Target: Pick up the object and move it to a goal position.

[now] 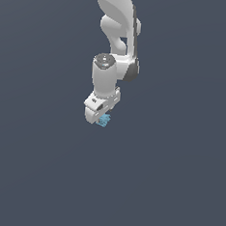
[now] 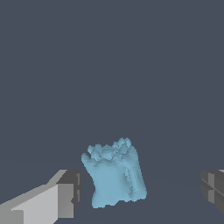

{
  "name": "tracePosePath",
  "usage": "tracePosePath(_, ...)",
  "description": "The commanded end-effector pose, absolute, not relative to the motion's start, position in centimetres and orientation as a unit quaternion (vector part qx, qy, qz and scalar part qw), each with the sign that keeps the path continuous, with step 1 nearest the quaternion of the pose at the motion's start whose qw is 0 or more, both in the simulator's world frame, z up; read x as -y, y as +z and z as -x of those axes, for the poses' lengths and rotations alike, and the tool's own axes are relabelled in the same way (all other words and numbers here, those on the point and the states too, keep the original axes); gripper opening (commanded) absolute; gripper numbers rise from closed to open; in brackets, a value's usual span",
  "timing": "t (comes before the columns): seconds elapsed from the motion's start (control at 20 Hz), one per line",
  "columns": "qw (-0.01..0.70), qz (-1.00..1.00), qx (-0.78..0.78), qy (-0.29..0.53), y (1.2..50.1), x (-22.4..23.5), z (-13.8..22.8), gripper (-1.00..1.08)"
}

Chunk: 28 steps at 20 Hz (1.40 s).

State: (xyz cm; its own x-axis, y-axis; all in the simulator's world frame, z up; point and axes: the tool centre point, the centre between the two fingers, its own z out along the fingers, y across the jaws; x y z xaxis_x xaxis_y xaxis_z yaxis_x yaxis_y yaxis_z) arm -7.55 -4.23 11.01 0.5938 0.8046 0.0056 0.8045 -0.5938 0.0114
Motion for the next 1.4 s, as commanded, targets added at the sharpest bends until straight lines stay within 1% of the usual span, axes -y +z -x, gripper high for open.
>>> tracePosePath(0.0, 0.003, -0.879, -0.477, 0.004, 10.5, 4.5, 8.2, 1.00)
tracePosePath(0.6, 0.000, -0.836, -0.548, 0.000, 9.2, 5.2, 10.3, 1.00)
tracePosePath(1.05, 0.000, -0.833, -0.553, 0.000, 8.8, 5.3, 10.4, 1.00)
tracePosePath(1.35, 0.000, -0.833, -0.554, 0.000, 6.7, 5.3, 10.5, 1.00)
